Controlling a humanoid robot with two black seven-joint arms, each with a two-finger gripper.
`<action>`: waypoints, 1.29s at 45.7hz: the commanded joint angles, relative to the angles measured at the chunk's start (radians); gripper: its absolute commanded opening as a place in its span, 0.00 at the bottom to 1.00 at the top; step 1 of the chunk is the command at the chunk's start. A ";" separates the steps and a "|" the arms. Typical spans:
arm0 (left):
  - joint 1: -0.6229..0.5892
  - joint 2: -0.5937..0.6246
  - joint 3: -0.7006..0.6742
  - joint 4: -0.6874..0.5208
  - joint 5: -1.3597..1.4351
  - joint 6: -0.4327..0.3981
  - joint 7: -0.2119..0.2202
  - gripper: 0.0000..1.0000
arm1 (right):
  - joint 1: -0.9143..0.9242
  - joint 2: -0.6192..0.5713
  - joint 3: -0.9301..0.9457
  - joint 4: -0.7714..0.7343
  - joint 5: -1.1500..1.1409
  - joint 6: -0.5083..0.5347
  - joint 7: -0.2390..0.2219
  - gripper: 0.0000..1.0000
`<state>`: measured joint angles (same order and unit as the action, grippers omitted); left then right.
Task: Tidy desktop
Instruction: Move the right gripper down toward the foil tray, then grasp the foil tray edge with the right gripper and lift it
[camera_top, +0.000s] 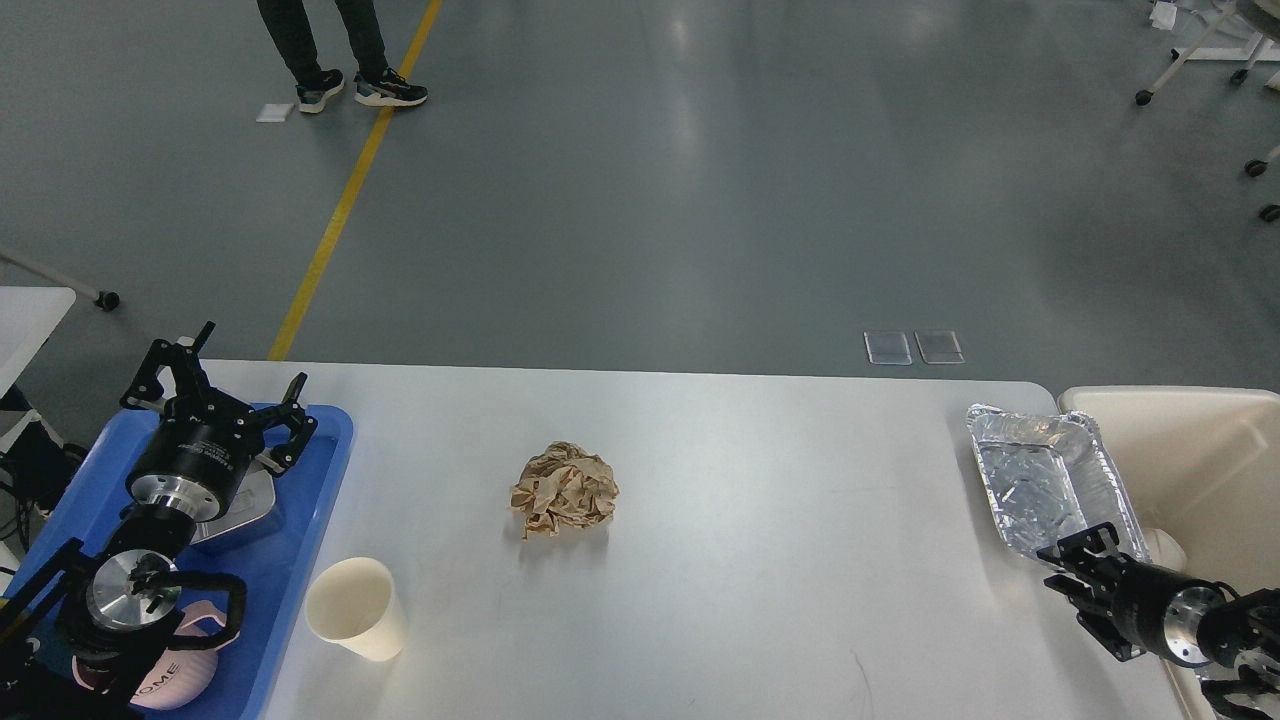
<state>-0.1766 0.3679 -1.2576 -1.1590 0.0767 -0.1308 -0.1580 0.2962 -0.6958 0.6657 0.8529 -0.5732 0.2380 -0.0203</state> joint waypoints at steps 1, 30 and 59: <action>0.002 0.000 0.000 -0.001 0.000 -0.001 0.000 0.97 | 0.009 -0.002 -0.001 0.000 -0.010 0.012 0.000 0.00; 0.002 0.000 -0.002 -0.008 0.000 -0.001 0.000 0.97 | 0.047 -0.293 -0.041 0.231 -0.082 0.167 0.008 0.00; 0.000 -0.011 0.001 -0.010 0.000 -0.001 0.003 0.97 | 0.095 -0.847 -0.035 0.563 -0.151 0.400 -0.020 0.00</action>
<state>-0.1758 0.3583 -1.2564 -1.1689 0.0767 -0.1320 -0.1564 0.3687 -1.4876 0.6293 1.3789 -0.6880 0.6125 -0.0409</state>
